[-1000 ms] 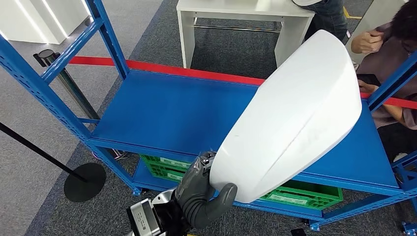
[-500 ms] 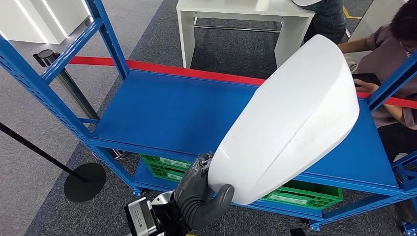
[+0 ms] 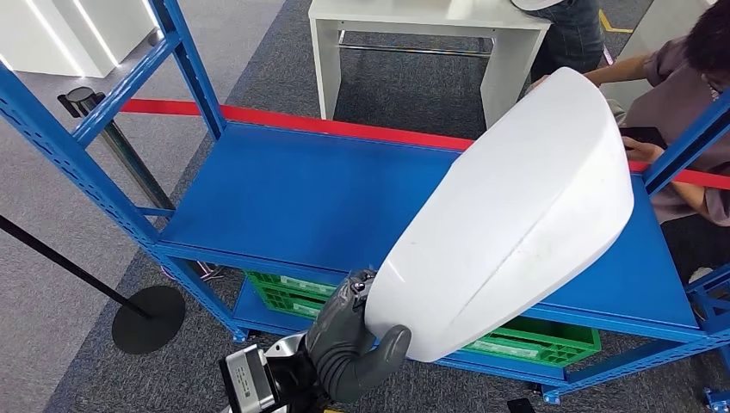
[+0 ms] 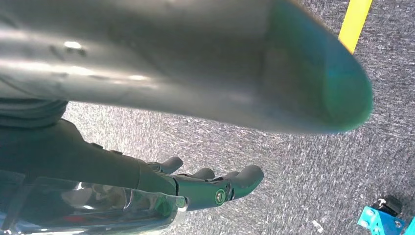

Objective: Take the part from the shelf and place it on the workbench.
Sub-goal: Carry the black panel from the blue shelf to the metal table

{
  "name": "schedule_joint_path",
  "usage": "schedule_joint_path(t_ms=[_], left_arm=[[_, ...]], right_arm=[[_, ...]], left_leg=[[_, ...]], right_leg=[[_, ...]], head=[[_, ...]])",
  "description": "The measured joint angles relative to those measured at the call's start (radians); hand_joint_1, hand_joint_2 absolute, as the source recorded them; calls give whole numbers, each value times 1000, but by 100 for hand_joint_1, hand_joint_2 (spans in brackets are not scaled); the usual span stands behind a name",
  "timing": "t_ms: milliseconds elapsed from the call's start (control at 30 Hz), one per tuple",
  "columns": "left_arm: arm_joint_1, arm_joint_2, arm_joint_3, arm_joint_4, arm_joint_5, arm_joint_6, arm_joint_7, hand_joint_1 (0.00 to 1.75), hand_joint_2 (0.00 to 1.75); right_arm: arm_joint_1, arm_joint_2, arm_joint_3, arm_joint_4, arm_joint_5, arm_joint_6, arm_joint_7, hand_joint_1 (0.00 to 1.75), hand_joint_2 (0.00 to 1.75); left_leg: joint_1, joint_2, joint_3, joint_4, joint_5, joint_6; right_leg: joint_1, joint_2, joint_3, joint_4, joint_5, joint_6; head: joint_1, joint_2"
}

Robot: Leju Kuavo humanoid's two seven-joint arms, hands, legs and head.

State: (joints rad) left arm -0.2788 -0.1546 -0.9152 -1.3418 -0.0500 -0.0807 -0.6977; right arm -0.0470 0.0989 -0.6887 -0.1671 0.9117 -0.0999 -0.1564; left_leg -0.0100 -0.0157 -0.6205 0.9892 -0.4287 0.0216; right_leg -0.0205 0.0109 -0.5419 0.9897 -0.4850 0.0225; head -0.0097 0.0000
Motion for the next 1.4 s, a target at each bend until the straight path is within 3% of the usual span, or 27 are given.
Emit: schedule_joint_path(t_ms=[133,200,233,333,367,400,433,500,533,567,667,733,833,867,900,933,1000,1067,1100,1167,1200,1267,1333,1367,1400], left_arm=[[0,-1,0,2,0,-13,0,175,175],[-1,-4,0,2,0,-20,0,175,175],[-2,-7,-1,3,1,-22,0,175,175],[-2,-10,-1,8,2,-28,0,175,175],[-2,-10,-2,11,3,-29,0,175,175],[-1,-10,-2,14,3,-30,0,175,175],[-1,-10,-2,17,3,-30,0,175,175],[-1,-10,-2,19,3,-30,0,175,175],[-1,-10,-2,20,3,-30,0,175,175],[-1,-10,-2,20,3,-30,0,175,175],[-1,-9,-2,21,3,-30,0,175,175],[-1,-6,-3,21,3,-30,0,175,175],[0,-1,-4,23,3,-30,0,175,175],[0,0,-5,24,3,-30,0,175,175],[0,1,-5,26,3,-30,0,175,175],[0,2,-6,27,3,-31,0,175,175],[-1,0,-7,28,2,-33,0,175,175],[-3,-4,-8,28,1,-35,0,175,175],[-4,-5,-9,28,0,-35,0,175,175],[-5,-6,-11,28,0,-36,0,175,175],[-6,-7,-13,29,0,-36,0,175,175],[-7,-8,-14,31,0,-36,0,175,175],[-7,-8,-15,33,0,-36,0,175,175],[-6,-8,-16,35,0,-36,0,175,175],[-6,-8,-16,36,0,-36,0,175,175]], right_arm=[[0,2,0,0,-1,1,0,0,0],[0,3,-1,0,-2,2,0,0,0],[0,3,-1,0,-3,2,0,0,0],[1,1,-2,0,-3,1,0,0,0],[1,0,-2,0,-3,1,0,0,0],[1,-1,-3,0,-3,1,0,0,0],[1,-2,-3,0,-2,1,0,0,0],[-1,-1,-4,0,1,1,0,0,0],[-2,0,-4,0,3,2,0,0,0],[-3,1,-4,0,4,2,0,0,0],[-5,2,-4,0,7,2,0,0,0],[-6,3,-4,0,8,2,0,0,0],[-6,2,-5,0,8,2,1,0,0],[-5,2,-5,0,8,2,1,0,0],[-5,2,-5,0,7,2,2,0,0],[-5,2,-6,0,7,2,2,0,0],[-6,3,-7,0,5,2,3,0,0],[-6,6,-8,0,5,0,3,0,0],[-6,7,-9,0,5,-1,3,0,0],[-6,8,-9,1,5,-2,3,0,0],[-5,9,-9,1,6,-2,3,0,0],[-4,8,-9,1,8,-2,3,0,0],[-4,4,-9,1,10,-2,3,0,0],[-5,3,-9,1,11,-2,3,0,0],[-4,2,-9,1,12,-2,3,0,0]], left_leg=[[-4,0,1,2,-1,12],[0,3,6,-8,7,22],[3,5,8,-14,11,26],[4,9,4,-17,16,31],[5,10,1,-17,18,30],[6,10,-2,-16,21,28],[9,10,-6,-13,23,24],[13,8,-15,-2,27,13],[13,7,-20,4,28,7],[12,5,-24,9,31,0],[12,1,-34,14,41,-20],[16,3,-49,47,-1,-29],[17,6,-102,228,-139,-36],[17,6,-112,283,-165,-36],[17,6,-105,306,-171,-34],[15,6,-79,289,-159,-29],[7,6,26,161,-125,-8],[-6,10,121,29,-114,8],[-12,13,142,-4,-115,12],[-15,16,139,-17,-101,13],[-13,17,134,-22,-91,16],[-7,21,116,-31,-66,24],[-6,23,90,-31,-45,29],[-6,24,76,-30,-33,28],[-6,25,61,-29,-22,27]], right_leg=[[-4,0,4,-3,0,11],[-6,-1,0,13,-15,17],[-6,-1,-11,41,-39,18],[-6,-2,-86,231,-146,26],[-7,-2,-102,279,-163,29],[-9,-2,-98,283,-156,31],[-11,-3,-71,242,-131,33],[-17,-2,13,99,-74,40],[-18,0,39,52,-54,39],[-18,3,48,29,-48,35],[-16,6,27,34,-42,8],[-16,2,12,36,-29,-12],[-11,-4,-19,37,-1,-28],[-8,-6,-31,38,8,-29],[-5,-7,-43,38,17,-29],[-1,-7,-55,38,26,-30],[4,-8,-73,38,42,-29],[6,-8,-81,36,56,-22],[4,-8,-82,34,63,-17],[1,-10,-84,29,77,-6],[1,-10,-89,33,73,-1],[0,-10,-113,87,14,8],[0,-10,-149,208,-81,16],[-1,-10,-160,268,-107,20],[-3,-10,-159,306,-111,23]], head=[[-1,0],[0,0],[3,0],[16,0],[18,0],[19,0],[20,0],[24,0],[27,0],[28,0],[19,0],[10,0],[-3,0],[-6,0],[-8,0],[-10,0],[-13,0],[-14,0],[-14,0],[-17,0],[-19,0],[-13,0],[0,0],[5,0],[8,0]])
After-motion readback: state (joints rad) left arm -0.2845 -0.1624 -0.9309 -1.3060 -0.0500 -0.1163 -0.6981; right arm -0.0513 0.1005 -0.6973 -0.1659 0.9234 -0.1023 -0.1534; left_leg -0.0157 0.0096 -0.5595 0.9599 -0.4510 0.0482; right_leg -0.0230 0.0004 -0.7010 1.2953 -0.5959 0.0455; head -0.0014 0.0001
